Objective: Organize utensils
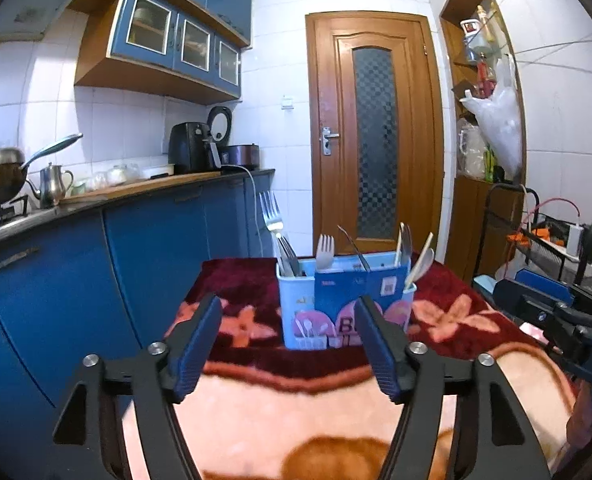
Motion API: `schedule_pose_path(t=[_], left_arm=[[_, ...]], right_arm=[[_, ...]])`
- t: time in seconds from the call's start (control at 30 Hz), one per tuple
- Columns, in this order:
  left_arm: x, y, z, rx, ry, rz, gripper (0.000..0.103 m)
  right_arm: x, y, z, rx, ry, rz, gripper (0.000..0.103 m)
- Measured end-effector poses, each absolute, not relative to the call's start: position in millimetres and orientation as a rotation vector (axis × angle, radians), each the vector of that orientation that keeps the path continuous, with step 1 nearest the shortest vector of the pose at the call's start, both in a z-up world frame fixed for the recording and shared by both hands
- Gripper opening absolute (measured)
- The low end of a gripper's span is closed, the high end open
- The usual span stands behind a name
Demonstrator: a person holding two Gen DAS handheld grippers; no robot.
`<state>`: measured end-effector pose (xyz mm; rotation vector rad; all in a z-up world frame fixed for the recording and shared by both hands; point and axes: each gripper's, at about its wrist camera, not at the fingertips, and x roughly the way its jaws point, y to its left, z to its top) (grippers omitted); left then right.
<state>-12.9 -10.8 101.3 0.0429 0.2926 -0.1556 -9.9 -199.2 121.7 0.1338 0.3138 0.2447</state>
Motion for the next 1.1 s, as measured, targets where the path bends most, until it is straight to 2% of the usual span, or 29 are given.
schedule_pose_path(t=[0.23,0.43,0.77,1.1], left_arm=[[-12,-9,66,0.04,0.326,-0.112,0.076],[-6,-1,45,0.026,0.323,-0.072,0.077],[4,3,15,0.0,0.352,-0.031,0.077],[7,1,9,0.001,0.366,-0.023,0.077]], right_arm=[[-21,-200,94,0.098,0.318,0.182,0.088],[-20,-199,65,0.062,0.342,0.137,0.094],[-15,-203,34,0.031,0.347,0.052,0.095],[-15,-206,33,0.047,0.337,0.049,0.095]])
